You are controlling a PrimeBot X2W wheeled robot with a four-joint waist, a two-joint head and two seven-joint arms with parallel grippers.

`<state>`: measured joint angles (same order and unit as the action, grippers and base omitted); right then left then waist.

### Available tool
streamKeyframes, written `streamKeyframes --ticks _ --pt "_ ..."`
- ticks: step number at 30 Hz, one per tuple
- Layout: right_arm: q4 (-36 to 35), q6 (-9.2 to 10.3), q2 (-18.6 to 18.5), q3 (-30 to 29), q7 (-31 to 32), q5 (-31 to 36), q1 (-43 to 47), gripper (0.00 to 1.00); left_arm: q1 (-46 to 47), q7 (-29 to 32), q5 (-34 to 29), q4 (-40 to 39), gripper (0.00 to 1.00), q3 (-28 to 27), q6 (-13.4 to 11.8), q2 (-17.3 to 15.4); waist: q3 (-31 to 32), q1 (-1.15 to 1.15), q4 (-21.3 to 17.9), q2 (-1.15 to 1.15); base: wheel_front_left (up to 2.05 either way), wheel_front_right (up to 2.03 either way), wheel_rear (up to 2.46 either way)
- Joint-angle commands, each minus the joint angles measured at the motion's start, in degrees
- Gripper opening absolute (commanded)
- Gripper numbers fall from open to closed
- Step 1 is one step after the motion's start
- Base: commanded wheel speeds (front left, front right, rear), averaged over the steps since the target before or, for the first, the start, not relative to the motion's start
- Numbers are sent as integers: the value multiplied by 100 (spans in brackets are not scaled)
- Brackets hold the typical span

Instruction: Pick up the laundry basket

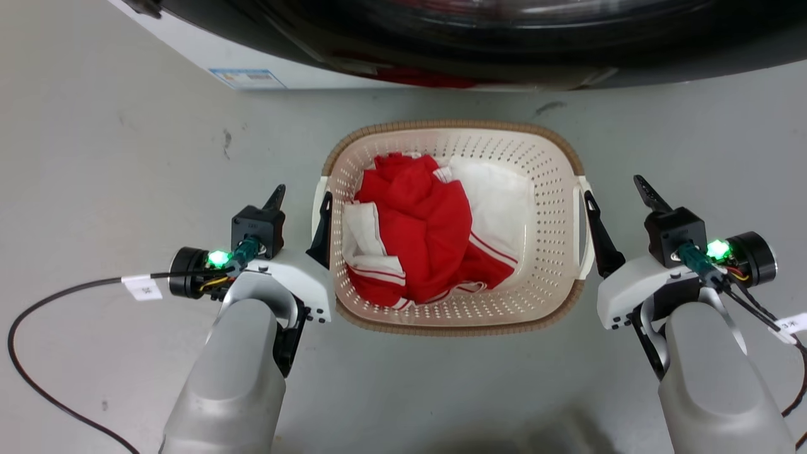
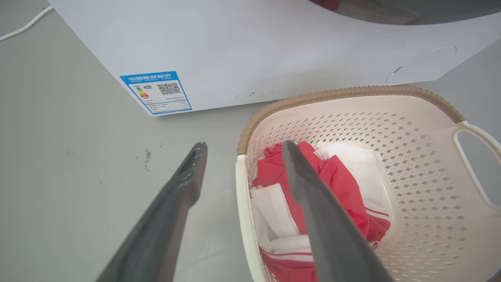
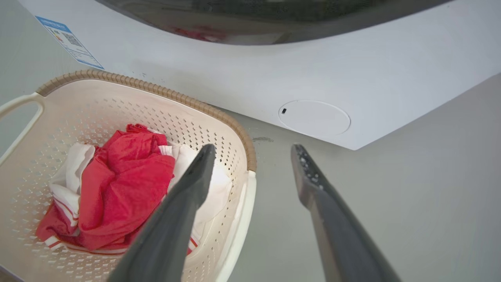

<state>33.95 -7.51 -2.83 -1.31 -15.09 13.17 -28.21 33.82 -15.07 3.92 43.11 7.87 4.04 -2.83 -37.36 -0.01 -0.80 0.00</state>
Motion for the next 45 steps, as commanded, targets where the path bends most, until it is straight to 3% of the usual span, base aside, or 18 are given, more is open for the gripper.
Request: streamKeyframes --ticks 1,13,37,38,39,40,45 --pt "133 4 -10 -4 -12 42 -173 100 128 -15 21 102 100 13 27 -10 -221 1 -20 0 0 0 0" --pt "1086 5 -10 -60 -12 276 -817 100 852 -15 -22 1216 100 68 95 -28 -819 1 -62 0 0 0 0" --pt "2681 5 -10 -171 -11 395 -1771 100 1614 -15 128 2150 100 407 191 -8 -1355 1 -19 0 0 0 0" --pt "2716 4 -9 -173 -11 393 -1800 98 1640 -15 142 2145 49 427 197 -8 -1356 1 -21 0 0 0 0" --pt "2745 5 -9 -176 -12 393 -1815 11 1656 -16 137 2125 10 449 199 -8 -1358 1 -23 0 0 0 0" --pt "2769 5 -10 -175 -11 397 -1820 0 1652 -16 161 2130 0 469 213 -8 -1357 1 -25 0 0 0 0" --pt "2791 4 -24 -142 -12 311 -1831 0 1668 -15 236 2174 0 593 265 -10 -1330 1 -33 0 0 0 0"
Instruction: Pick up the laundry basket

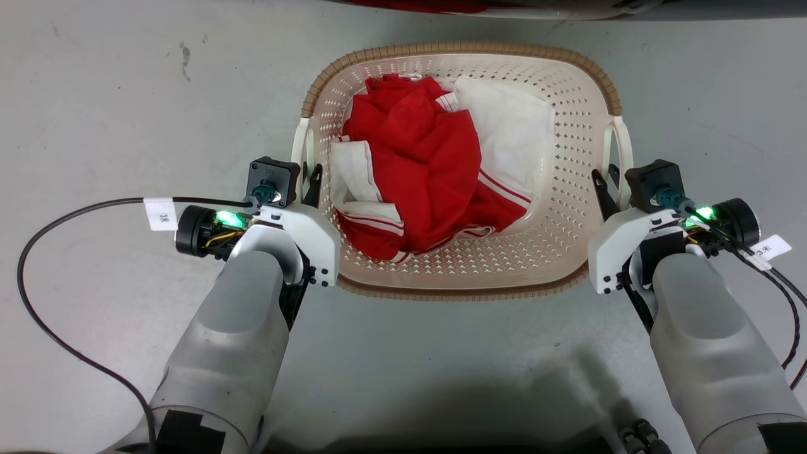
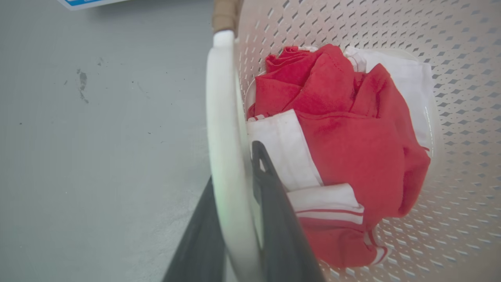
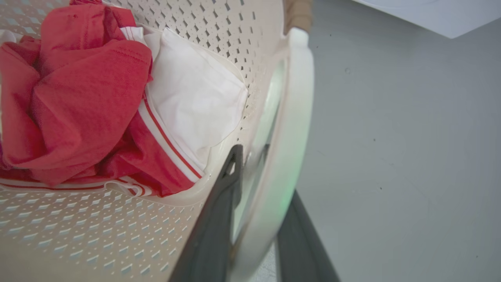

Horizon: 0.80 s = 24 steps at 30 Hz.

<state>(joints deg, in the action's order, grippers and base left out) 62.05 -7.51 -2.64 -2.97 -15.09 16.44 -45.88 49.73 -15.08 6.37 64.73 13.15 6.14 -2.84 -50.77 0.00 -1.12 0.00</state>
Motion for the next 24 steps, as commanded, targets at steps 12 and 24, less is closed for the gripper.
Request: streamKeyframes --ticks 12,24 --pt "139 4 -36 141 -13 -116 23 0 -10 -14 299 201 0 349 110 -2 319 0 25 0 0 0 0" --pt "635 4 -38 411 -18 -339 199 0 -302 -10 618 700 0 598 141 -5 1234 0 16 0 0 0 0"
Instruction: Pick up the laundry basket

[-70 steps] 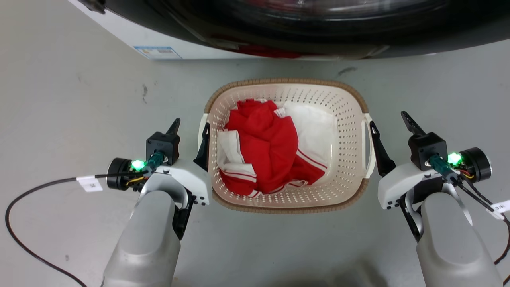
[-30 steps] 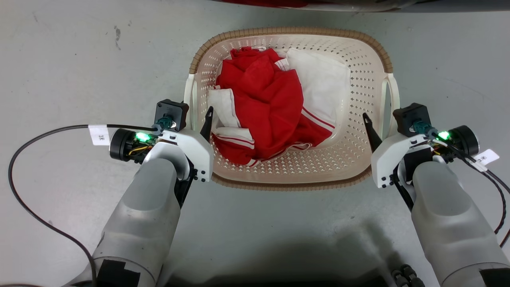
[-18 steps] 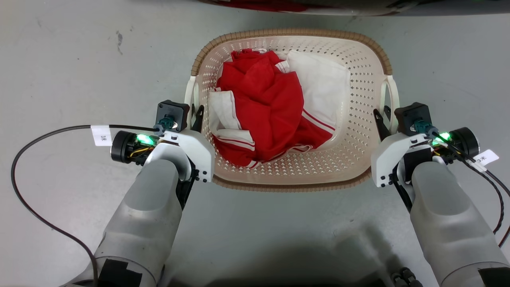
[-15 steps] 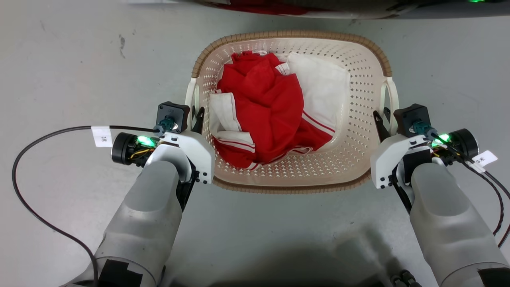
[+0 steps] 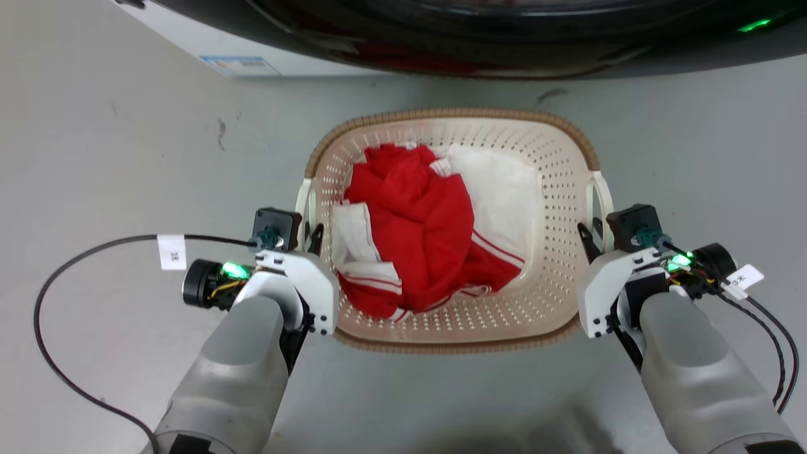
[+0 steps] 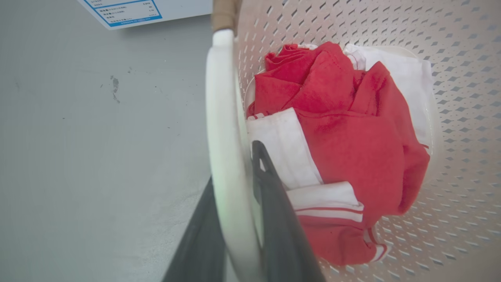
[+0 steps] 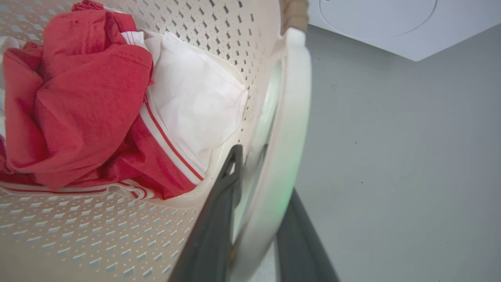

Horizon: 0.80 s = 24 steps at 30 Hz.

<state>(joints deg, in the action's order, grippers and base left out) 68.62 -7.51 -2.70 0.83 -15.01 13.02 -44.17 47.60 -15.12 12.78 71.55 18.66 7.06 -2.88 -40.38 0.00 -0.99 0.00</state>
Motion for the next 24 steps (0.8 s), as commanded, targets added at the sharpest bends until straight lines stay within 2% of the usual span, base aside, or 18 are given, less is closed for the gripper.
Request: streamKeyframes --ticks 1,11,24 --pt "11 4 -32 58 -27 -34 55 0 -121 -5 6 47 0 70 52 0 276 0 6 0 0 0 0" --pt "294 4 -32 391 -10 -315 358 0 -597 212 434 174 0 353 58 0 1166 0 -12 0 0 0 0" --pt "450 4 -20 1151 508 -940 793 0 -1138 813 1074 174 0 1060 60 10 2276 0 77 0 0 0 0"
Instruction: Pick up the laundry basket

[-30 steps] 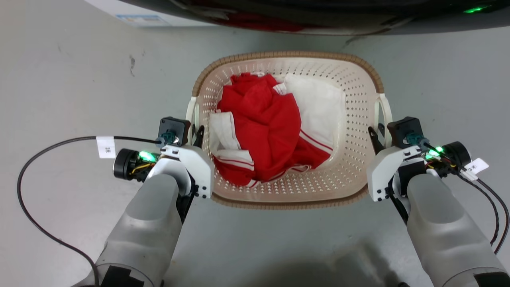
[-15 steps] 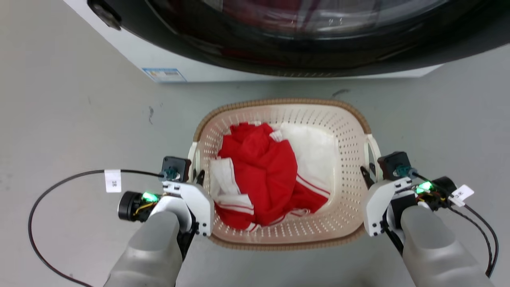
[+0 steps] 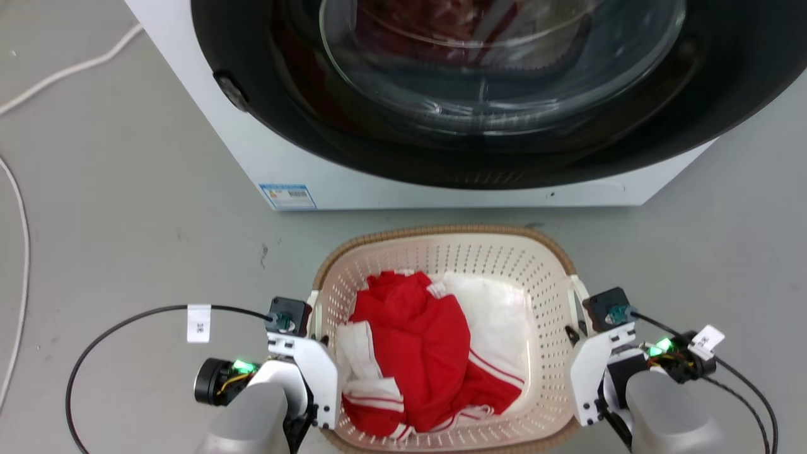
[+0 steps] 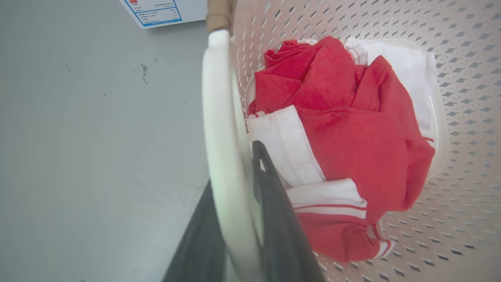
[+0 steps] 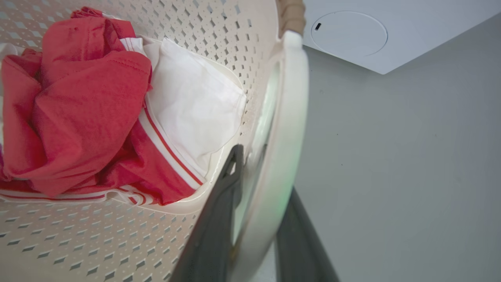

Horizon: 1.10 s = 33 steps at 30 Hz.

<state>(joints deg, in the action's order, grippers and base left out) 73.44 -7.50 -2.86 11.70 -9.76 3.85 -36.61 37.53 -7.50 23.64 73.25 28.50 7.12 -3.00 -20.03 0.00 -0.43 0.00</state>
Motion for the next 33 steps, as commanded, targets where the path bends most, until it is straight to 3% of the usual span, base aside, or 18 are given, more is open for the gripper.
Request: streamKeyframes --ticks 1,22,33 --pt "-32 2 -2 132 9 -91 70 0 -166 74 22 3 0 123 54 18 339 0 25 0 0 0 0" --pt "-73 2 -5 1410 771 -1132 811 0 -967 631 986 -180 0 1010 54 -257 1803 0 -112 0 0 0 0" --pt "-26 2 -4 1623 783 -1331 908 0 -1127 690 1358 -229 0 1336 54 -314 2048 0 -98 0 0 0 0"
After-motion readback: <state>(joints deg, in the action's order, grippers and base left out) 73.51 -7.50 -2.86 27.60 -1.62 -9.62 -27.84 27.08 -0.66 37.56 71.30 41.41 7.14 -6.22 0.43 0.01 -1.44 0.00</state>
